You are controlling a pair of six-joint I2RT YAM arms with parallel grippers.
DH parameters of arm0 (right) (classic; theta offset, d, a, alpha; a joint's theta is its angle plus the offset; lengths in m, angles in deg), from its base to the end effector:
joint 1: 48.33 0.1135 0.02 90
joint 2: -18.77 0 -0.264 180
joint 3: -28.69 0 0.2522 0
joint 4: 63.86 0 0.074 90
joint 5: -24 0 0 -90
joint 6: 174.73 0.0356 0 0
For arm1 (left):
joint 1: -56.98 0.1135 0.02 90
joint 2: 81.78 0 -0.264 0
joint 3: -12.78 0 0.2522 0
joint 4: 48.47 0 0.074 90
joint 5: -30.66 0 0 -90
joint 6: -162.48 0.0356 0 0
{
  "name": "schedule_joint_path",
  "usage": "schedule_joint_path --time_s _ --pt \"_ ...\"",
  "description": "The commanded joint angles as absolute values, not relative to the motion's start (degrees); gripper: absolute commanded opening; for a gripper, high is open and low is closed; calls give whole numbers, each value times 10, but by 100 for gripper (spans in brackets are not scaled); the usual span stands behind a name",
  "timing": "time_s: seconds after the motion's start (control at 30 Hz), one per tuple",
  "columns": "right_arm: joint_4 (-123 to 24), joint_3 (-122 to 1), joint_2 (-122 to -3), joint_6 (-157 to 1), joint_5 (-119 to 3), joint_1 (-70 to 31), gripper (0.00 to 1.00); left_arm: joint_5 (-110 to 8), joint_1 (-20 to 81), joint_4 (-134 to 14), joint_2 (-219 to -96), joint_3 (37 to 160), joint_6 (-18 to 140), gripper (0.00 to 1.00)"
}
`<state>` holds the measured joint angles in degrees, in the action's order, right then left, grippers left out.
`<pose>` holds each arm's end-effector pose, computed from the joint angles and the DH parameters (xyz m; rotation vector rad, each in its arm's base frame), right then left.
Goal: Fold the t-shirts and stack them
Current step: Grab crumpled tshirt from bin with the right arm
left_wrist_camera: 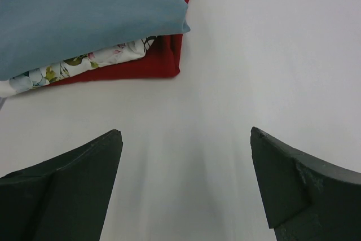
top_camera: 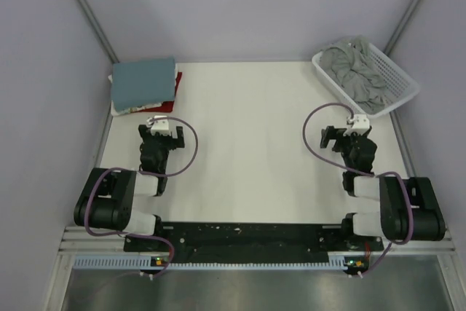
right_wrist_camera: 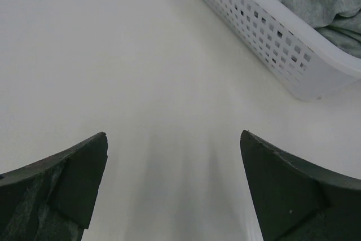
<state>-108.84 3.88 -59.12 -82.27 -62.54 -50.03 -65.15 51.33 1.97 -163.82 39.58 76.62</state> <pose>0.2245 -0.0045 0.1546 0.0173 1.7122 0.0615 0.2355 -0.0197 0.1586 0.0642 1.6533 0.0638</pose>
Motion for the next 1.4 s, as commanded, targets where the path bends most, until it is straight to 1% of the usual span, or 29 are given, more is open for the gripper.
schedule_joint_path --time_s 0.0,0.07,0.1,0.2,0.27,0.3,0.37,0.4,0.43,0.47,0.63,0.7,0.77,0.8,0.9,0.97,1.07,1.13,1.23,1.37 --pt "-946 -21 -491 -844 -582 -500 99 -646 517 44 -1639 413 757 99" --pt "-897 -55 -453 -807 -583 -500 99 -646 517 43 -1639 413 757 99" --pt "-905 -64 -440 -779 -564 -501 99 -645 517 43 -1640 415 758 99" --pt "-935 -115 -425 -728 -406 -497 99 -632 522 36 -1638 417 755 99" --pt "-868 -194 -427 -686 -361 -495 99 -631 526 -29 -1624 445 753 99" --pt "-796 -254 -433 -680 -361 -495 99 -640 527 -96 -1612 479 750 99" --pt "-634 -382 -462 -681 -411 -495 99 -612 540 -293 -1613 594 736 97" --pt "-548 -454 -486 -684 -455 -496 99 -579 546 -354 -1621 639 745 94" --pt "-453 -509 -514 -689 -490 -497 99 -562 546 -421 -1631 682 769 93" --pt "-410 -565 -541 -693 -523 -502 98 -544 546 -446 -1635 701 791 91" --pt "-295 -727 -687 -702 -621 -539 98 -461 545 -548 -1614 759 846 91" --pt "-263 -779 -749 -722 -671 -551 98 -435 545 -619 -1611 806 848 91" --pt "-234 -829 -820 -738 -691 -566 97 -418 545 -706 -1619 856 848 90" --pt "-215 -860 -855 -743 -699 -572 95 -406 545 -736 -1625 880 848 92" --pt "-124 -969 -966 -745 -707 -594 93 -383 544 -780 -1639 910 841 98" --pt "-96 -1007 -1019 -751 -720 -605 91 -378 539 -784 -1640 917 837 99" --pt "-77 -1057 -1082 -766 -770 -613 90 -381 525 -785 -1638 918 838 99" --pt "-58 -1094 -1130 -776 -789 -614 88 -377 517 -792 -1638 922 844 99" --pt "-27 -1147 -1169 -784 -793 -612 83 -376 509 -808 -1641 929 851 99" --pt "-22 -1156 -1177 -789 -798 -611 83 -391 507 -814 -1647 939 852 99"
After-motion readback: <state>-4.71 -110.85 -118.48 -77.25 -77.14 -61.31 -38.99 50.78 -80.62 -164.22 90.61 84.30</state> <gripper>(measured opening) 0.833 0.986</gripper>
